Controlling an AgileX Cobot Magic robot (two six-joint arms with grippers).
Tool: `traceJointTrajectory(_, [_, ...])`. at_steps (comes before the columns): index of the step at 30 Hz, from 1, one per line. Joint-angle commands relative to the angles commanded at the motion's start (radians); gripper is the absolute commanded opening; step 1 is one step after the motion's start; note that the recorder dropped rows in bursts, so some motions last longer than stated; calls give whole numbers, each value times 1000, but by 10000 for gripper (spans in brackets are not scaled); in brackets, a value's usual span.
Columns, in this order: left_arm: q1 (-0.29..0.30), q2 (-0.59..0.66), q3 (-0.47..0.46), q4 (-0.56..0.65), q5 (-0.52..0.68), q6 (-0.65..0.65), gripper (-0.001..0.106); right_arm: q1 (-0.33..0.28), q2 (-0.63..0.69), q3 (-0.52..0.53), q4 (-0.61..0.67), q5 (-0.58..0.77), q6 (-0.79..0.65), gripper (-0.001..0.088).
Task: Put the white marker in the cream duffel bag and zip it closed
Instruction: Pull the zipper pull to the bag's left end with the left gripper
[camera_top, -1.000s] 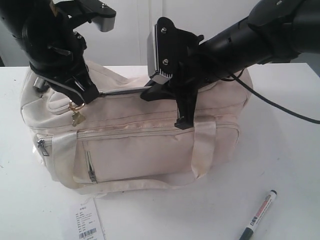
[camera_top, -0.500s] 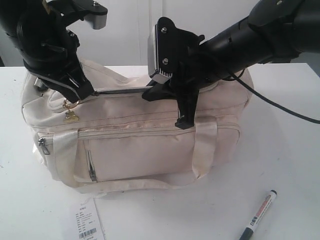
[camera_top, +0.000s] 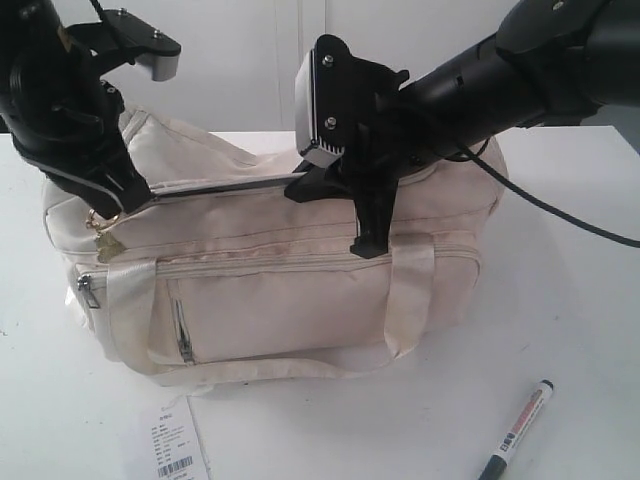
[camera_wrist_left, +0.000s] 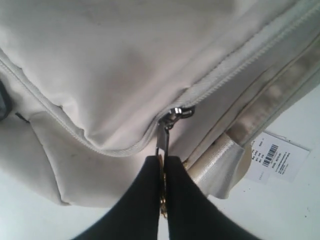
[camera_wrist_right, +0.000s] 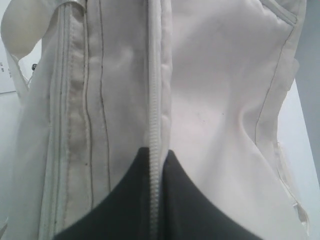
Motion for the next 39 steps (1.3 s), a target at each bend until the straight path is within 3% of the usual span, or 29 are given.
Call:
traceJointTrajectory(9, [2,-9,0,51,0,-2,0,0,0,0,0,-2,20,0])
traceJointTrajectory(23, [69,-16,0,31,0,0,0,0,0,0,0,-2,20,0])
traceJointTrajectory(39, [68,-16,0,103,0,2,0,0,0,0,-4,-2,20,0])
